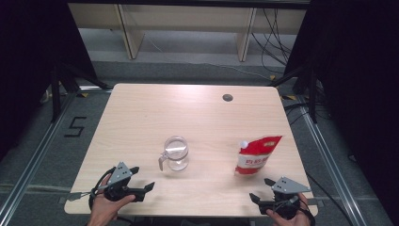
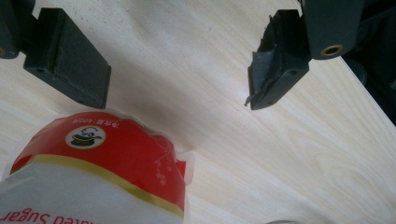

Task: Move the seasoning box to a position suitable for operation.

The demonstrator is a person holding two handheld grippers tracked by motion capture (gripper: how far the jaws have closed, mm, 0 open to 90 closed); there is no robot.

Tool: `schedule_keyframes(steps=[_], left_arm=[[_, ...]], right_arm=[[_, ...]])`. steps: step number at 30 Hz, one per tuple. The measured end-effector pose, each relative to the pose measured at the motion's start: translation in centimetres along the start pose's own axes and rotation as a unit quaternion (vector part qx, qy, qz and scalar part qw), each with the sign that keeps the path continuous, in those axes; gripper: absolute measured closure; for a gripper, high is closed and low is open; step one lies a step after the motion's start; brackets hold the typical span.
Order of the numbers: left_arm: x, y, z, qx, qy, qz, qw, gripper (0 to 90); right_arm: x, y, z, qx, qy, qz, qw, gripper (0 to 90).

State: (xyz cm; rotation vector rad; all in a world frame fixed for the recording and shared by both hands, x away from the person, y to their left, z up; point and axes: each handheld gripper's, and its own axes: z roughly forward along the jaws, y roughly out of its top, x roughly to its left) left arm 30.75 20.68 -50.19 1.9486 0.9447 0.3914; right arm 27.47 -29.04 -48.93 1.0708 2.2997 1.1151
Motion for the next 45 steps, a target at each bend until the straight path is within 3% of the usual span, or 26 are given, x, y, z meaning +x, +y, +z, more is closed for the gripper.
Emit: schedule_keyframes(steps=[3,4,5,8,9,11,15,16,19,23,29,37,38,45], left_arm=[[0.0,0.1,0.0,-0.004,-0.002,0.010,0.9999,16.7],[-0.2,0.1,0.0,-0.005,0.000,0.002,1.0000,16.9],[-0.2,0.1,0.0,-0.005,0.000,0.003,1.0000,17.5],[-0.2,0.1,0.0,-0.002,0.002,0.009,1.0000,18.0],[-0.4,0.1,0.1,-0.005,0.002,0.002,1.0000,18.3],[-0.3,0.2,0.1,-0.002,0.006,0.012,0.9999,18.7],[-0.4,0.1,0.4,-0.001,0.008,0.005,1.0000,19.6],[-0.4,0.2,0.5,-0.007,0.010,-0.008,0.9999,20.2],[-0.4,0.4,0.6,-0.013,0.010,-0.008,0.9998,21.5],[-0.7,0.8,1.1,-0.021,0.003,-0.005,0.9998,26.8],[-1.5,1.6,1.5,-0.032,-0.002,0.018,0.9993,41.4],[-1.9,2.9,2.9,-0.052,0.015,0.028,0.9981,50.8],[-1.9,3.2,3.1,-0.055,0.024,0.036,0.9975,52.8],[-1.9,3.6,4.0,-0.060,0.040,0.035,0.9968,61.8]], right_arm=[[0.0,0.0,0.1,-0.002,0.007,0.000,1.0000,22.2],[0.0,0.0,0.0,0.000,0.001,0.001,1.0000,22.2],[0.1,0.0,0.0,0.004,0.001,0.009,0.9999,22.1],[-0.1,0.0,0.0,-0.001,-0.002,-0.001,1.0000,22.0],[0.0,0.0,0.0,0.002,0.005,0.005,1.0000,21.9],[0.1,0.0,0.0,0.003,0.001,0.009,1.0000,21.7],[0.0,0.0,0.0,-0.002,0.000,0.009,1.0000,21.3],[-0.1,0.0,0.0,-0.004,-0.002,0.003,1.0000,21.1],[-0.1,0.0,0.0,-0.001,-0.003,0.005,1.0000,21.2],[-0.1,0.0,0.0,-0.002,-0.005,0.001,1.0000,21.3],[0.0,0.0,0.1,0.002,-0.002,0.004,1.0000,22.1],[0.0,0.0,0.2,0.003,0.007,0.004,1.0000,22.2],[0.0,0.0,0.2,0.002,0.007,0.004,1.0000,22.3],[0.0,0.0,0.3,0.001,0.008,0.002,1.0000,22.6]])
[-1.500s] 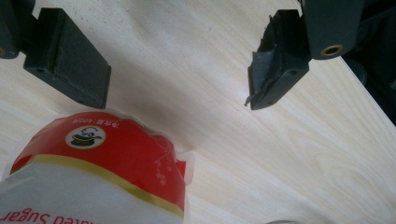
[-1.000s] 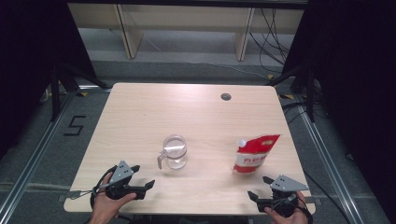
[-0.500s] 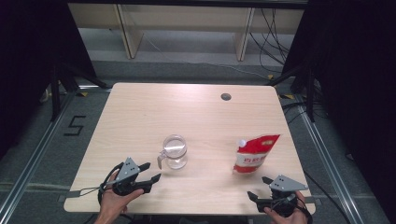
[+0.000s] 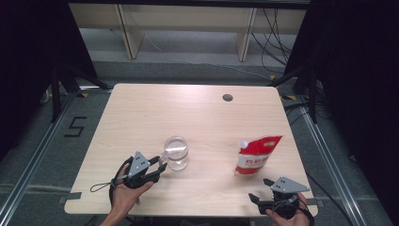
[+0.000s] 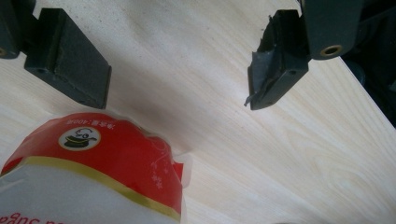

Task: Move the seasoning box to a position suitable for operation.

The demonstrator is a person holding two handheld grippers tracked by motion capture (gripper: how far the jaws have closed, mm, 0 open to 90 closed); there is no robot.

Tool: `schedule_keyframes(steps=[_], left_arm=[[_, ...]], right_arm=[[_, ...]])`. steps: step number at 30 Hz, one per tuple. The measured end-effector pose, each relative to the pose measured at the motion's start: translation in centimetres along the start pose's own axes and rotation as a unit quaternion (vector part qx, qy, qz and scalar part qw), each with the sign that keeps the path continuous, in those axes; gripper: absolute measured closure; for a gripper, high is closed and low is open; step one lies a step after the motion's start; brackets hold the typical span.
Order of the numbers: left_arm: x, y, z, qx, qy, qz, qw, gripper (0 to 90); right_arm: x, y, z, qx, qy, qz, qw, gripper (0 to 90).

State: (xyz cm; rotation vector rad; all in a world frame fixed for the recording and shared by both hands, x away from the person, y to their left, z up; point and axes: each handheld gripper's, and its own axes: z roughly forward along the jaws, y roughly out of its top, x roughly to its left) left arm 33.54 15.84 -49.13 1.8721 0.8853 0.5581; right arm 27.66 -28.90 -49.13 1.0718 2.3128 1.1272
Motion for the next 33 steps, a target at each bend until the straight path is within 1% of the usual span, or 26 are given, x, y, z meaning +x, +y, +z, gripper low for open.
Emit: schedule_keyframes(steps=[1,2,3,4,5,6,7,9,12,13,14,15,17,18,19,20,21,24,26,27,28,29,30,33], left_arm=[[0.1,0.1,0.1,-0.004,0.003,0.003,1.0000,64.8],[0.0,0.1,0.2,-0.006,0.006,-0.007,0.9999,64.8],[0.1,0.3,0.2,-0.003,0.009,0.001,1.0000,68.9],[0.1,0.3,0.2,-0.003,0.009,0.001,1.0000,69.9],[0.0,0.3,0.3,0.001,0.007,-0.002,1.0000,71.1],[0.0,0.3,0.3,0.001,0.007,-0.002,1.0000,71.4],[0.1,0.3,0.5,0.000,0.005,0.004,1.0000,71.7],[0.2,0.3,0.4,0.003,0.004,0.005,1.0000,71.8],[0.2,0.3,0.4,0.005,0.007,0.001,1.0000,71.8],[0.5,0.3,0.4,0.008,0.012,0.004,0.9999,71.8],[0.5,0.3,0.4,0.008,0.012,0.004,0.9999,71.8],[0.8,0.3,0.2,0.009,0.022,0.007,0.9997,71.9],[1.1,0.2,0.2,0.008,0.026,0.003,0.9996,71.9],[1.3,0.2,0.2,0.007,0.021,0.003,0.9998,71.9],[1.6,0.2,0.2,0.008,0.015,0.007,0.9998,71.9],[1.6,0.2,0.2,0.008,0.015,0.007,0.9998,72.0],[1.7,0.2,0.3,0.006,0.009,0.005,0.9999,72.2],[1.8,0.2,0.4,0.006,0.003,0.007,1.0000,72.5],[2.0,0.2,0.4,0.006,-0.007,0.013,0.9999,72.7],[2.0,0.2,0.4,0.008,-0.010,0.020,0.9997,72.8],[2.1,0.3,0.3,0.009,-0.019,0.028,0.9994,73.0],[2.0,0.3,0.4,0.006,-0.023,0.027,0.9994,73.0],[1.8,0.2,0.4,0.005,-0.027,0.021,0.9994,73.0],[1.4,0.2,0.6,-0.002,-0.043,0.025,0.9987,73.1]], right_arm=[[0.0,0.0,-0.1,0.002,-0.006,-0.003,1.0000,23.2],[0.0,0.0,-0.1,0.002,-0.006,-0.003,1.0000,23.2],[0.1,0.0,-0.1,0.003,-0.005,0.002,1.0000,23.2],[0.1,0.0,-0.1,0.003,-0.005,0.002,1.0000,23.2],[0.0,0.0,-0.1,0.001,-0.006,-0.006,1.0000,23.2],[0.0,0.0,-0.1,0.001,-0.006,-0.006,1.0000,23.2],[0.0,0.0,0.0,0.000,0.002,-0.005,1.0000,23.2],[0.0,0.0,0.0,0.000,-0.002,-0.010,1.0000,23.6],[0.0,0.0,-0.1,0.002,0.000,-0.007,1.0000,23.7],[0.0,0.0,-0.1,0.002,0.001,-0.006,1.0000,23.7],[0.0,0.0,-0.1,0.002,0.001,-0.006,1.0000,23.7],[0.1,0.0,-0.1,0.001,0.001,-0.005,1.0000,23.7],[0.1,0.0,-0.1,0.001,0.001,-0.005,1.0000,23.7],[0.1,0.0,-0.1,0.001,0.002,-0.005,1.0000,23.7],[0.0,0.0,0.0,0.000,0.000,-0.011,0.9999,23.8],[0.0,0.0,0.0,0.000,0.000,-0.011,0.9999,23.8],[0.1,0.0,-0.1,0.002,-0.002,-0.005,1.0000,23.8],[0.1,0.1,-0.1,0.002,0.000,-0.004,1.0000,23.8],[0.1,0.0,-0.1,0.002,0.000,-0.004,1.0000,23.9],[0.1,0.0,0.0,0.002,0.001,-0.004,1.0000,23.9],[0.1,0.1,-0.1,0.002,0.001,-0.004,1.0000,23.9],[0.1,0.1,-0.1,0.002,0.001,-0.004,1.0000,23.9],[0.1,0.1,0.0,0.001,0.001,-0.006,1.0000,23.9],[0.1,0.0,-0.1,0.002,0.000,-0.006,1.0000,23.9]])
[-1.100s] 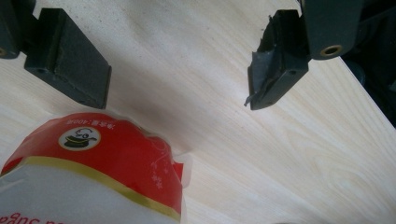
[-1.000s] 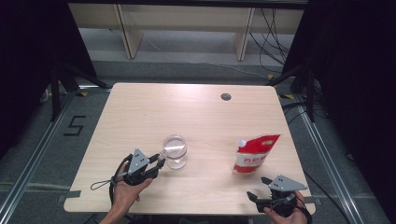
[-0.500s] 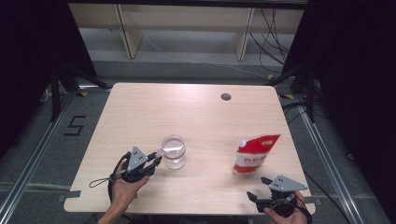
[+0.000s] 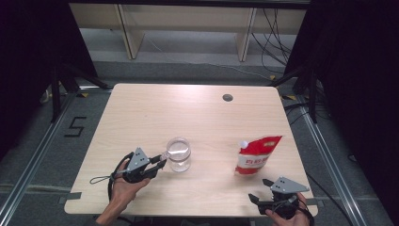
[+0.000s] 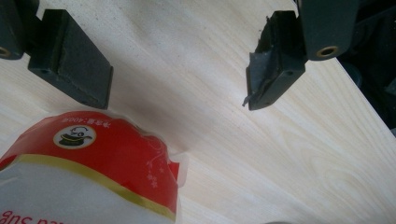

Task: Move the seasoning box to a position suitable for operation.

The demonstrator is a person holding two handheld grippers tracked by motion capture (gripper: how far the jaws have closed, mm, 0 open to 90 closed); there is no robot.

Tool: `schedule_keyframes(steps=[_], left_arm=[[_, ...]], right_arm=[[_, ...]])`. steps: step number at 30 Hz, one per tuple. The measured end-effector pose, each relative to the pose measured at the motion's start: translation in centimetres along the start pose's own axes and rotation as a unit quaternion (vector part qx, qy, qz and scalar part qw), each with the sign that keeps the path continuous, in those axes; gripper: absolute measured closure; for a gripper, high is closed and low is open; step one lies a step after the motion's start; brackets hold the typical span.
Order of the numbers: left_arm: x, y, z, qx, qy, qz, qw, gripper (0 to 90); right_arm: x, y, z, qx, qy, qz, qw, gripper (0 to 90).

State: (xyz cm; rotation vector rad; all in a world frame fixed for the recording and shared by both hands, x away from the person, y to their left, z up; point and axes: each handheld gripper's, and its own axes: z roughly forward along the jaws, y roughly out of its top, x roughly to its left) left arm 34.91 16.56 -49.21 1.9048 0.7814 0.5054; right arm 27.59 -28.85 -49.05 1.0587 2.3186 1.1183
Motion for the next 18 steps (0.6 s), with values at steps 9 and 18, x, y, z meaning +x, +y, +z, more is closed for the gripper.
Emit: schedule_keyframes(steps=[9,18], left_arm=[[-1.0,0.0,0.1,-0.008,-0.041,0.011,0.9991,73.2],[-2.4,0.0,0.1,-0.012,-0.094,0.023,0.9952,73.1]], right_arm=[[0.0,0.0,0.0,0.000,0.001,-0.002,1.0000,23.9],[0.0,0.0,0.0,0.001,0.002,0.000,1.0000,24.0]])
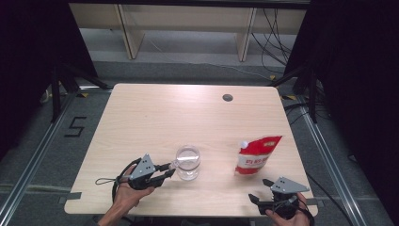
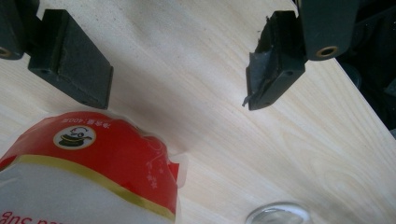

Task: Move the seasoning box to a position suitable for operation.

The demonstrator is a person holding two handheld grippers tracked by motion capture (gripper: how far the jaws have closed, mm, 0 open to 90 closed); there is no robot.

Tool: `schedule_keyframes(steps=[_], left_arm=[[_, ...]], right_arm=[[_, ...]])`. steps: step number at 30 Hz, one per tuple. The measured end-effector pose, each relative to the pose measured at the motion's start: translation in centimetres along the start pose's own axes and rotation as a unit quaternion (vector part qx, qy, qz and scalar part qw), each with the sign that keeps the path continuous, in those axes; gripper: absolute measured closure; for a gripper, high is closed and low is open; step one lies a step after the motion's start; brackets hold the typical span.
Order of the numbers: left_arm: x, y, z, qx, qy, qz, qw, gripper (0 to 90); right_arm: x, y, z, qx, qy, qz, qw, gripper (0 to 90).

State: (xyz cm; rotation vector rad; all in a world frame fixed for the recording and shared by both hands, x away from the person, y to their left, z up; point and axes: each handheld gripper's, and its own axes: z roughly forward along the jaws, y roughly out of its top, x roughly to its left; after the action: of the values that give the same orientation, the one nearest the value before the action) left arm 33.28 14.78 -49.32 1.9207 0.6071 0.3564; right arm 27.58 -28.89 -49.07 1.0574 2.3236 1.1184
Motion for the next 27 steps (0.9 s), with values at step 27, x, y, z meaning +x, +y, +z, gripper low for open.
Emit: schedule_keyframes(steps=[27], left_arm=[[-0.3,0.0,0.1,0.010,-0.026,0.031,0.9991,68.6]], right_arm=[[0.1,0.0,0.0,0.002,0.008,-0.002,1.0000,23.8]])
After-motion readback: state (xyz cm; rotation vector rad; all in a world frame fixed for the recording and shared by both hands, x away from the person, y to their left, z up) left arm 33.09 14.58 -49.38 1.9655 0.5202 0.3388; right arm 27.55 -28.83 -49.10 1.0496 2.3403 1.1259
